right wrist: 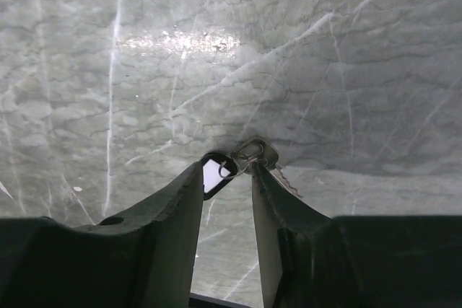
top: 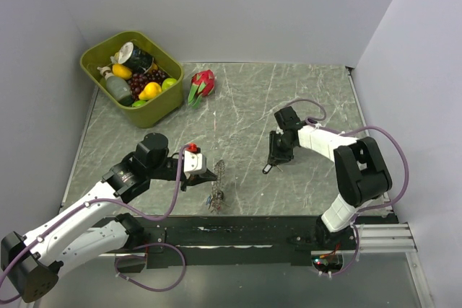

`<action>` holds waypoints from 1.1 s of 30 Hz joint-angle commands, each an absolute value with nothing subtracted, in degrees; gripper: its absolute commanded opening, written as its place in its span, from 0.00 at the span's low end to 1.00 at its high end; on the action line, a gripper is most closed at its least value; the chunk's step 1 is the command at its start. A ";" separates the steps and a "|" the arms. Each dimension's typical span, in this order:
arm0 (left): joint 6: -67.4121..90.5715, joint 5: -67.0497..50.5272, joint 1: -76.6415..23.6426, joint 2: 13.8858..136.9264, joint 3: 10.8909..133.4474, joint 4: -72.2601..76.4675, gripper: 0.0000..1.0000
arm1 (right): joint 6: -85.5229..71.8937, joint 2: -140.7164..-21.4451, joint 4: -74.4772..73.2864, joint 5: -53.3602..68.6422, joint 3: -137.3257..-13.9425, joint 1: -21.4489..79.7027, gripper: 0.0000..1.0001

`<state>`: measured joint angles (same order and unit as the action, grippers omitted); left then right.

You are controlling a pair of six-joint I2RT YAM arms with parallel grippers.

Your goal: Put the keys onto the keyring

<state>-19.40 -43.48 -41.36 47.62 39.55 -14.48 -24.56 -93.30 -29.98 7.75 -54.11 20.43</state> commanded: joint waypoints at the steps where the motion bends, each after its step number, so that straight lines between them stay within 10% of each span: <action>1: -20.39 -44.74 -41.31 47.55 40.08 -11.43 0.01 | -24.52 -95.10 -28.74 9.31 -55.20 19.86 0.40; 13: -20.57 -44.65 -41.05 47.46 40.08 -11.78 0.01 | -23.91 -94.83 -29.00 10.02 -57.48 19.78 0.00; 33: -17.67 -41.40 -37.88 49.83 40.43 -10.55 0.01 | -4.24 -83.77 -24.44 25.30 -59.50 25.48 0.00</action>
<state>-18.85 -42.09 -38.89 49.43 39.55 -14.35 -11.55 -88.95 -27.83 17.45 -57.39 23.51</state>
